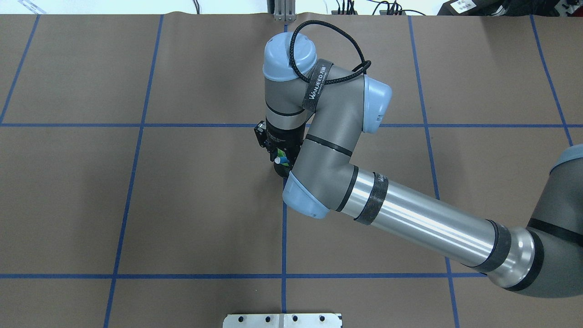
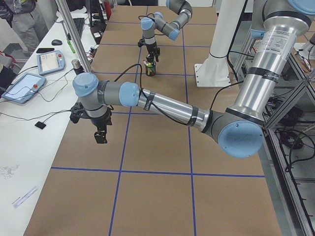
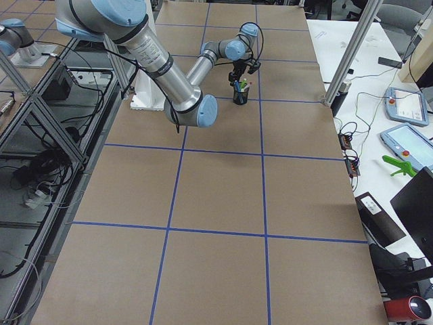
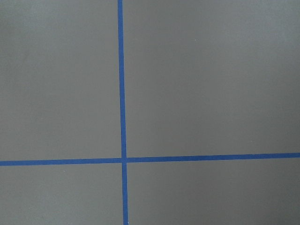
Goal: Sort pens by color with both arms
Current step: 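Lower the right gripper and grasp the blue marker in the cup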
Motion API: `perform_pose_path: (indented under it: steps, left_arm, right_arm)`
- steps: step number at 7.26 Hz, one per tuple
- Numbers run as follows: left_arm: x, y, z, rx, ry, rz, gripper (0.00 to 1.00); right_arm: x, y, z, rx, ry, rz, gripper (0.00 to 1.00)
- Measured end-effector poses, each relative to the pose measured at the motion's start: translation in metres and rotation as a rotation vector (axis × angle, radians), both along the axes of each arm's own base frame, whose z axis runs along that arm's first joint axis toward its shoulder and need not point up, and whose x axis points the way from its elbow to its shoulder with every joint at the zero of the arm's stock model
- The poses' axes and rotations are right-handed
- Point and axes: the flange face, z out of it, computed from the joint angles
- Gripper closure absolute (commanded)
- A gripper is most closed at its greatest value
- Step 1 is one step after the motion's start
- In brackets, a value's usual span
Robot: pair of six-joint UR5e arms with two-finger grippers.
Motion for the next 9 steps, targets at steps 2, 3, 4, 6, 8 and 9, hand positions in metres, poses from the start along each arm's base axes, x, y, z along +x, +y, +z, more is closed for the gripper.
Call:
perform_pose_path:
  steps: [2, 3, 4, 6, 8, 9]
  left_arm:
    - [0.0, 0.0, 0.0, 0.0, 0.0, 0.0, 0.0]
    - [0.0, 0.0, 0.0, 0.0, 0.0, 0.0, 0.0]
    - [0.0, 0.0, 0.0, 0.001, 0.0, 0.0, 0.0]
    - [0.0, 0.0, -0.002, 0.003, 0.0, 0.0, 0.0]
    - [0.0, 0.001, -0.004, 0.007, 0.0, 0.0, 0.0]
    - [0.001, 0.001, -0.005, 0.01, 0.0, 0.001, 0.0]
  right_arm:
    - [0.0, 0.0, 0.0, 0.009, 0.0, -0.004, 0.67]
    - [-0.001, -0.001, 0.0, 0.015, 0.0, -0.008, 0.77]
    - [0.0, -0.001, 0.001, 0.02, 0.0, -0.012, 0.77]
    - [0.0, -0.001, 0.002, 0.023, 0.0, -0.015, 0.78]
    - [0.008, -0.006, -0.003, 0.028, -0.009, -0.005, 0.78]
    - [0.022, -0.012, -0.012, 0.031, -0.021, 0.01, 0.78]
